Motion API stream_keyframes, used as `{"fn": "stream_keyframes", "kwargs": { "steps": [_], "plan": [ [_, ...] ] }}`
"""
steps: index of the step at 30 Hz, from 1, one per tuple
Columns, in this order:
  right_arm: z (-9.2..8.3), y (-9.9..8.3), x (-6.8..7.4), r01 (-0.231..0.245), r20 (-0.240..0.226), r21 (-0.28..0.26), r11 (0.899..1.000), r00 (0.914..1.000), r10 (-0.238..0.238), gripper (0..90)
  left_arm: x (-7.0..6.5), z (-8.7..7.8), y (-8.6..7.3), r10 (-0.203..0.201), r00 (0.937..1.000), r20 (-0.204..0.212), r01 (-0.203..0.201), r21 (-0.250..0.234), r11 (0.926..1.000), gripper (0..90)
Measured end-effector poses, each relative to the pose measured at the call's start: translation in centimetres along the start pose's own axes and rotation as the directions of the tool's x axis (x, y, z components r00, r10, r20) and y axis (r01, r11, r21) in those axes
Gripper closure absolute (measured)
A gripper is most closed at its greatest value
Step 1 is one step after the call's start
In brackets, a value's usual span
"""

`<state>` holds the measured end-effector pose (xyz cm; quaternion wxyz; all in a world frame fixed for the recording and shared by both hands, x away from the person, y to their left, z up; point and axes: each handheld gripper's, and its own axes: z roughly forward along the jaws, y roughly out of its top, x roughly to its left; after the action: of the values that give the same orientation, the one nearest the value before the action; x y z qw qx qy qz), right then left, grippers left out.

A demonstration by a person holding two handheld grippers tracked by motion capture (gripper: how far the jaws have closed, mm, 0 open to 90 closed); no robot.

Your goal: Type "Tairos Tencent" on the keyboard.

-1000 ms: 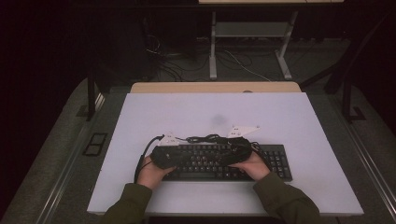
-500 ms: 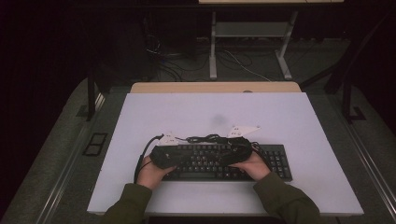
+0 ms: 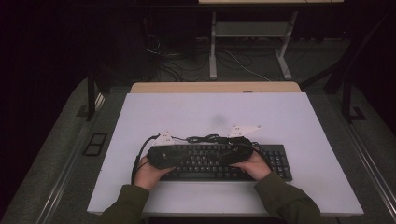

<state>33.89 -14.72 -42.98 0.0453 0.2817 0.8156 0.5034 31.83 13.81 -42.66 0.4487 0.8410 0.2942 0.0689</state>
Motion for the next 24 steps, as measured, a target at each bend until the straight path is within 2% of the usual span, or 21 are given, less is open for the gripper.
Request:
{"fn": "stream_keyframes", "kwargs": {
  "steps": [6, 16, 19, 24],
  "plan": [
    [-0.2, 0.0, 0.0, -0.001, -0.008, -0.002, 1.000, 1.0000, 0.001, 25.5, 0.0, -0.5, -0.2, -0.007, 0.9999, -0.016, 0.007, -0.018, 0.9998, 64.4],
    [-0.8, 0.2, -0.1, 0.004, -0.031, 0.012, 1.000, 0.9995, -0.004, 36.0, -0.1, -1.2, -0.4, -0.018, 0.9994, -0.030, 0.016, -0.044, 0.9989, 37.6],
    [-1.0, 0.2, 0.0, 0.000, -0.037, 0.018, 1.000, 0.9993, 0.000, 41.9, -0.2, -1.4, -0.7, -0.022, 0.9993, -0.031, 0.020, -0.046, 0.9987, 30.0],
    [-1.1, -0.1, 0.0, 0.005, -0.035, 0.040, 0.999, 0.9994, -0.003, 58.5, -0.4, -1.9, -0.9, -0.017, 0.9989, -0.044, 0.015, -0.050, 0.9986, 21.9]
  ]
}}
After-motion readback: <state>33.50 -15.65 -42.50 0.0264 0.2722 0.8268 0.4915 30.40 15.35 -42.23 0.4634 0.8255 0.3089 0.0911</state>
